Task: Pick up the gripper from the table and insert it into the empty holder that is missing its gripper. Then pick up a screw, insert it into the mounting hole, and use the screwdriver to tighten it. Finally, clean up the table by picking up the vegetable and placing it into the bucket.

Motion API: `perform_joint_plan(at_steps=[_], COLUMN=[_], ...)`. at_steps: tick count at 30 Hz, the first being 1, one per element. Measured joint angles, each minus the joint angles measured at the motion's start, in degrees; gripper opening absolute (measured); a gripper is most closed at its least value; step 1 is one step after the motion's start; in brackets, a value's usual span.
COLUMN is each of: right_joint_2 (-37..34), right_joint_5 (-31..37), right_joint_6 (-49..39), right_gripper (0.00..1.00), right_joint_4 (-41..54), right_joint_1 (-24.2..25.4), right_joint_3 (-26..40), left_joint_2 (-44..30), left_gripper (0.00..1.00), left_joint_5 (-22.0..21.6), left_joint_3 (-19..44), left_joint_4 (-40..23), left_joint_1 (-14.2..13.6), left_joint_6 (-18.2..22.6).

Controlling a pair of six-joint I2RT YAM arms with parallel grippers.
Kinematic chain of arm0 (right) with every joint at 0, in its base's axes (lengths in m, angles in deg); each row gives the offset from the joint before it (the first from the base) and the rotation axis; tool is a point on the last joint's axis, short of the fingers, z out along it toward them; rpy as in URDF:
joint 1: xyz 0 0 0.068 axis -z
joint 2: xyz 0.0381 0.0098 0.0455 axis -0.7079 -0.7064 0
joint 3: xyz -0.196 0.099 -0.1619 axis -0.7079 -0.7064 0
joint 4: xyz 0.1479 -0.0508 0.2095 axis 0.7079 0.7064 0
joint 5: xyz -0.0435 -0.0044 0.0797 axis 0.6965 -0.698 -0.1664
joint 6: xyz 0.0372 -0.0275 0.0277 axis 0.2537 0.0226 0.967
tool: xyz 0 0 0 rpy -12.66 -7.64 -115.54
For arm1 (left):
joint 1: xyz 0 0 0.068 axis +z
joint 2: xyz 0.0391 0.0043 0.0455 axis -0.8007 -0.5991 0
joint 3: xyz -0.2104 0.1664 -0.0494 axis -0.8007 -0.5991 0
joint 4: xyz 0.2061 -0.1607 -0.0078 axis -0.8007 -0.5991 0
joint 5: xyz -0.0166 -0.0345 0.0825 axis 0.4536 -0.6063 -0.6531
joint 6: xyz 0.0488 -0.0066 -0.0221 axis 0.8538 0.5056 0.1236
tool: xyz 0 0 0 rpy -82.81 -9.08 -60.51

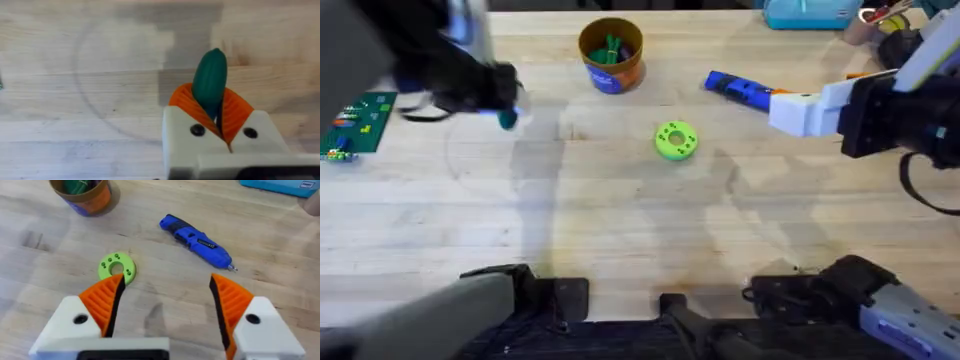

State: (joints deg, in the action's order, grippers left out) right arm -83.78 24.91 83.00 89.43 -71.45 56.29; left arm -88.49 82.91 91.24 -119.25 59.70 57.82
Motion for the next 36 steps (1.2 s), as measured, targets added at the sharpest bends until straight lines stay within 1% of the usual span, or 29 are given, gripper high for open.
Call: perform_joint_plan(at_steps=[5,8,12,16,18,22,25,27,29,32,34,35,36], right_joint_2=[0.0,0.0,0.0,0.0,0.0,0.0,0.0,0.0,0.0,0.0,0.0,0.0,0.0], right_joint_5=[0.0,0.0,0.0,0.0,0.0,0.0,0.0,0.0,0.0,0.0,0.0,0.0,0.0], right_joint_6=[0.0,0.0,0.0,0.0,0.0,0.0,0.0,0.0,0.0,0.0,0.0,0.0,0.0], right_gripper=[0.987,0.987,0.987,0.987,0.987,0.987,0.987,0.987,0.987,0.987,0.987,0.987,0.987], right_joint_4=[-0.1,-0.1,-0.1,-0.4,-0.6,-1.8,-1.9,-2.0,-2.1,-2.1,-2.2,-2.2,-2.2], right_joint_1=[0.0,0.0,0.0,0.0,0.0,0.0,0.0,0.0,0.0,0.0,0.0,0.0,0.0], right_joint_3=[0.0,0.0,0.0,0.0,0.0,0.0,0.0,0.0,0.0,0.0,0.0,0.0,0.0], left_joint_2=[12.7,17.5,21.1,20.5,19.0,13.4,7.7,3.2,-1.6,-9.0,-14.0,-18.1,-19.9], left_gripper=[0.025,0.025,0.025,0.025,0.025,0.025,0.025,0.025,0.025,0.025,0.025,0.025,0.025], left_joint_5=[0.0,0.0,1.1,3.1,3.7,5.4,7.4,9.3,10.7,11.9,12.3,12.7,12.8], left_joint_3=[2.4,2.5,2.5,2.5,2.5,2.4,2.6,2.7,3.7,7.7,11.7,15.6,17.4], left_joint_4=[-2.6,-3.2,-2.4,-0.1,1.4,9.8,16.8,19.5,20.8,20.9,21.0,21.5,21.5], left_joint_1=[0.0,0.0,0.0,-0.5,-1.5,-4.7,-7.1,-8.3,-9.2,-10.3,-11.0,-11.8,-12.2], left_joint_6=[-1.1,-1.7,-2.3,-3.0,-3.4,-4.0,-5.2,-5.8,-6.1,-6.4,-6.4,-6.2,-6.2])
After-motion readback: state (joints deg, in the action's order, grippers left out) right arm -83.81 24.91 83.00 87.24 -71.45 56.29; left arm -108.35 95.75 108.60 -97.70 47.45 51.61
